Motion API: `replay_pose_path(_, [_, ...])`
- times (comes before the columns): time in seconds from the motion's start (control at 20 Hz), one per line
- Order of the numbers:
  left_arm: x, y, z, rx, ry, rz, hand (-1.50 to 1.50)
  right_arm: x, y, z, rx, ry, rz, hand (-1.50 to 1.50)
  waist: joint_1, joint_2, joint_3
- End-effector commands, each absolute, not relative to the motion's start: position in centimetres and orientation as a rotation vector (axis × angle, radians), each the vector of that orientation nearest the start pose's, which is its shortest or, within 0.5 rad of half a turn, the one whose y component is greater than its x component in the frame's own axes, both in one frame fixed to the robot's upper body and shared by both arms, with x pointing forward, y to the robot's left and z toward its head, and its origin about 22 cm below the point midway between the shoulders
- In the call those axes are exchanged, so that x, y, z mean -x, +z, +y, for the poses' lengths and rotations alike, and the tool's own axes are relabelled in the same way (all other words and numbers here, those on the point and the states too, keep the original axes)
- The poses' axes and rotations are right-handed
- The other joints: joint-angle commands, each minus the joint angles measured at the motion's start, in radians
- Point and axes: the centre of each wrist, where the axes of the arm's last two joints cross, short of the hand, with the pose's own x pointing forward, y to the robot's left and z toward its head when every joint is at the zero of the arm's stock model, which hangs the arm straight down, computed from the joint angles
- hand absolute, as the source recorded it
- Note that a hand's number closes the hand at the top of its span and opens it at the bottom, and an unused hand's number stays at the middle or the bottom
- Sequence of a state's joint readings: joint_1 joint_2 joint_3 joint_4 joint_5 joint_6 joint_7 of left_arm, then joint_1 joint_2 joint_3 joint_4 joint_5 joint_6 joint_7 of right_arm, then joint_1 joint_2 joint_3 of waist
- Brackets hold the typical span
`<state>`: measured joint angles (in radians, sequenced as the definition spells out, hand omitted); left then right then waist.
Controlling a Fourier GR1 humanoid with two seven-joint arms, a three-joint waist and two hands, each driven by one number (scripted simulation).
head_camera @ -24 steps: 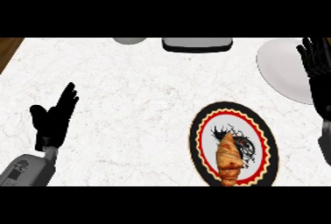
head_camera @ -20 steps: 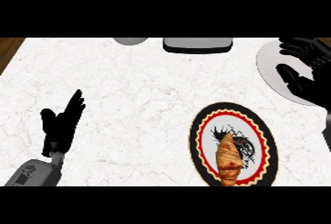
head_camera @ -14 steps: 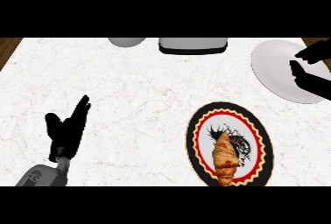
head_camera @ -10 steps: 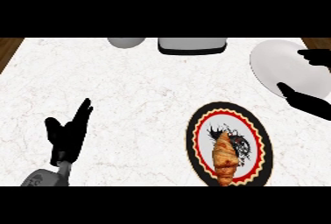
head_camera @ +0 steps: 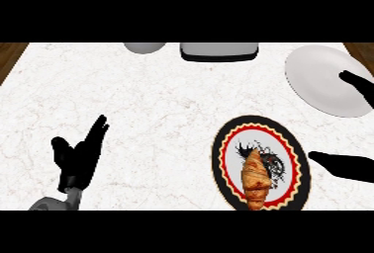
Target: Pick the croissant from the plate and place it in the plate
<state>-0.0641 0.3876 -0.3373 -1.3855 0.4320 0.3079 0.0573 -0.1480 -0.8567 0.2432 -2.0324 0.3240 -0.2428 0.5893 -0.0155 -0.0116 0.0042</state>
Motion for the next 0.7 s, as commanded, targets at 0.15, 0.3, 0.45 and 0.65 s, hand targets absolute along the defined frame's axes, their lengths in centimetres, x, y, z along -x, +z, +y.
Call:
replay_pose_path(0.15, [-23.8,-3.3,23.5,-0.008,0.000,-1.197,0.00,-20.1,19.3,-23.8,0.942,1.002,-1.185,-1.50,0.020,0.010,-0.010])
replay_pose_path(0.3, [-23.6,-3.2,22.5,0.020,-0.021,-1.183,0.00,-19.7,19.9,-22.0,0.954,1.050,-1.092,-1.50,0.034,0.012,-0.009])
replay_pose_path(0.45, [-22.4,-3.6,22.6,-0.009,-0.036,-1.200,0.00,-19.7,19.3,-20.4,0.987,1.078,-0.995,-1.50,0.042,0.010,-0.008])
replay_pose_path(0.65, [-24.4,-3.7,24.0,0.019,-0.033,-1.185,0.00,-21.3,16.9,-17.6,0.962,1.086,-0.961,-1.50,0.036,0.016,-0.008])
